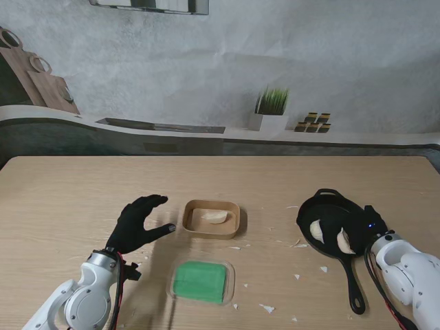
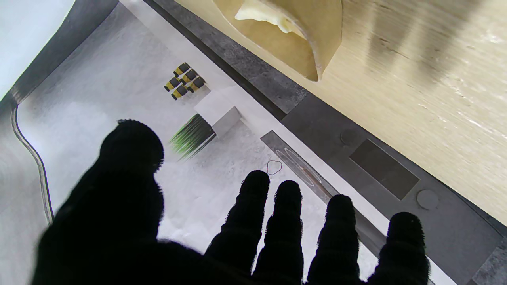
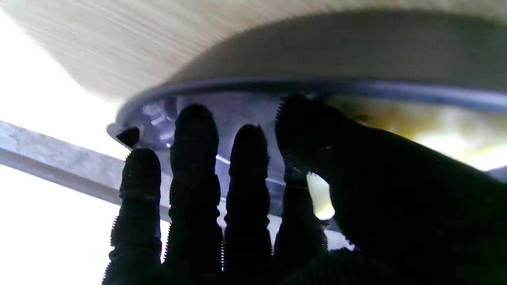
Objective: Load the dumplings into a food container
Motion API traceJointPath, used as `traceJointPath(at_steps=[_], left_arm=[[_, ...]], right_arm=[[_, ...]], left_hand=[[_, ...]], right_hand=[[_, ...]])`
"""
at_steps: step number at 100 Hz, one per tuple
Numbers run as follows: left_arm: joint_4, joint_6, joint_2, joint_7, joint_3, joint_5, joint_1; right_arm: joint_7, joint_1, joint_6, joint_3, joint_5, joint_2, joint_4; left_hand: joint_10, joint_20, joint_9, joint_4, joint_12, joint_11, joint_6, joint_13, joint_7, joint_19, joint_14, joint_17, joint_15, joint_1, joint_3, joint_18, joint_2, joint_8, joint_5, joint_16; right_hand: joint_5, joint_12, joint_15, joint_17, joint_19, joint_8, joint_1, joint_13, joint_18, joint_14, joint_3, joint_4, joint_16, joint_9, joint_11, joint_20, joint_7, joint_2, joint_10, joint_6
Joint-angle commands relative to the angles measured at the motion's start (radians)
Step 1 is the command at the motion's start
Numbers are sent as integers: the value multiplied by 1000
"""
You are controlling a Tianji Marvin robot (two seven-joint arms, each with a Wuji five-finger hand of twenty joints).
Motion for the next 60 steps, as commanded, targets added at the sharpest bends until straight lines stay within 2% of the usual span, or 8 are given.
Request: traceJointPath(at_steps=[1, 6, 8, 13, 24, 42, 52, 60], left_arm=[[-2, 0, -1, -14, 2, 2, 0], [0, -1, -1, -13, 2, 4, -1], [0, -1, -1, -13, 2, 5, -1], [1, -2, -1, -11, 3, 6, -2], [2, -3, -1, -9, 3, 9, -3], [5, -6, -1, -7, 3, 14, -4], [5, -9, -1, -7, 1, 16, -3], [6, -13, 0, -5, 0, 19, -3]], right_arm=[[30, -17, -17, 1, -17, 2, -15], [34, -19, -37, 6, -31, 5, -18], [38, -20, -44, 9, -35, 6, -21], [44, -23, -61, 16, -39, 8, -27], [34, -25, -97, 25, -57, 12, -38], [86, -30, -169, 44, -37, 11, -72], [103, -35, -192, 47, -29, 10, -85], [124, -43, -204, 52, -20, 8, -99]], left_hand=[[21, -1, 6, 30, 10, 3, 3, 17, -15, -48, -14, -16, -1, 25, -6, -32, 16, 12, 5, 14], [20, -1, 4, 30, 11, 3, 4, 18, -15, -48, -14, -16, -1, 24, -6, -31, 16, 12, 3, 14], [21, -1, 5, 30, 11, 3, 4, 18, -15, -48, -14, -16, 0, 25, -6, -31, 13, 12, 4, 14], [19, -2, 3, 30, 11, 3, 5, 17, -15, -49, -16, -17, -1, 24, -4, -33, 14, 12, 2, 14], [19, -2, 2, 30, 11, 3, 3, 18, -14, -50, -16, -19, 0, 22, -4, -32, 11, 13, 0, 14], [18, -3, 2, 30, 11, 4, 2, 17, -12, -51, -18, -21, -1, 20, -1, -33, 9, 13, -2, 14], [18, -3, 1, 30, 11, 3, 2, 17, -11, -51, -16, -22, -1, 20, 0, -34, 8, 14, -1, 14], [18, -3, 1, 30, 11, 4, 1, 18, -10, -51, -17, -22, -1, 18, 1, -32, 6, 14, 0, 14]], right_hand=[[-190, -5, -61, -92, -62, -20, -47, -184, -26, -28, 31, 112, 38, -203, -16, 5, -237, 35, -33, 34], [-308, -12, -111, -143, -104, -64, -51, -304, -51, -43, 23, 117, 32, -341, -50, 6, -294, 33, -48, -19], [-355, -26, -133, -156, -132, -115, -51, -344, -58, -49, 19, 118, 32, -396, -62, 29, -307, 33, -54, -42], [-430, -37, -162, -181, -162, -149, -44, -414, -76, -60, 14, 118, 25, -493, -83, 37, -347, 33, -65, -101], [-471, -61, -212, -202, -199, -170, -48, -495, -96, -64, 12, 116, 1, -585, -112, 53, -404, 21, -73, -164], [-349, -75, -282, -212, -238, -122, -34, -536, -106, -76, 29, 118, -37, -577, -127, 74, -413, 12, -109, -188], [-226, -70, -281, -203, -240, -49, -29, -518, -108, -79, 42, 119, -38, -514, -116, 85, -329, 1, -126, -214], [-130, -66, -278, -201, -242, -9, -17, -497, -108, -81, 50, 120, -37, -444, -118, 90, -279, 1, -141, -193]])
